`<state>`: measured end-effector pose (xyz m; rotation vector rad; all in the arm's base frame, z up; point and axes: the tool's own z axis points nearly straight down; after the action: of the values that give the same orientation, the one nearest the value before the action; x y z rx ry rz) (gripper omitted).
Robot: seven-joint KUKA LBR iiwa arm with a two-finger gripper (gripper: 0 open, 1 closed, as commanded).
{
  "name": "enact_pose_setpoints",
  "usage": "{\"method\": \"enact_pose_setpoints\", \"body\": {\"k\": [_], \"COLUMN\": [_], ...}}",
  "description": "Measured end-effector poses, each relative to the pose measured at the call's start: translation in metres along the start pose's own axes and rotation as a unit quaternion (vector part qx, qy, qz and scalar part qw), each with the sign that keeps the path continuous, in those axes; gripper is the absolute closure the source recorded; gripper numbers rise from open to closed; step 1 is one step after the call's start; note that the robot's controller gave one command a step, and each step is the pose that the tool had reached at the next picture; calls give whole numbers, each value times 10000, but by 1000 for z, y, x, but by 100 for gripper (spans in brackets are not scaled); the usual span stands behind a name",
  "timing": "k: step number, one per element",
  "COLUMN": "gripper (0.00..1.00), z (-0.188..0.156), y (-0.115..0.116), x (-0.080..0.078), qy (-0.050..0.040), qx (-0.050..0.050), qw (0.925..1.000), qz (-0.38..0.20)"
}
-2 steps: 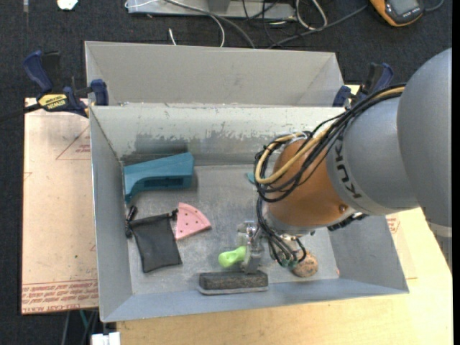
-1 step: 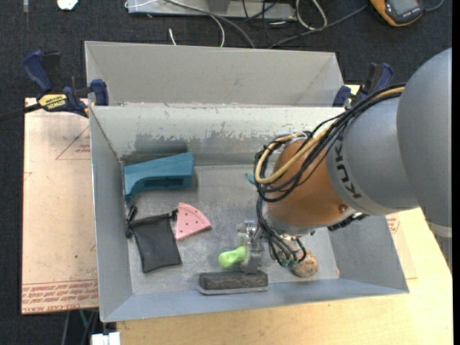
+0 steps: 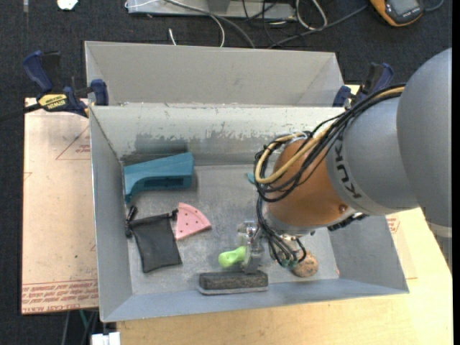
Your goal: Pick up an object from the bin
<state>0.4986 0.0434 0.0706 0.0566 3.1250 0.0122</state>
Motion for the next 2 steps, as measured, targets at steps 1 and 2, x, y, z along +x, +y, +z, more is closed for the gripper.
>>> {"method": "enact_pose_setpoints", "body": {"k": [1,2], "gripper": [100,100], "z": [-55,-36], "y": [0,6], "x": [17,9], "qy": [25,1], "qx": [0,-5], "qw": [10000,9988], "qz": [-83,480]}}
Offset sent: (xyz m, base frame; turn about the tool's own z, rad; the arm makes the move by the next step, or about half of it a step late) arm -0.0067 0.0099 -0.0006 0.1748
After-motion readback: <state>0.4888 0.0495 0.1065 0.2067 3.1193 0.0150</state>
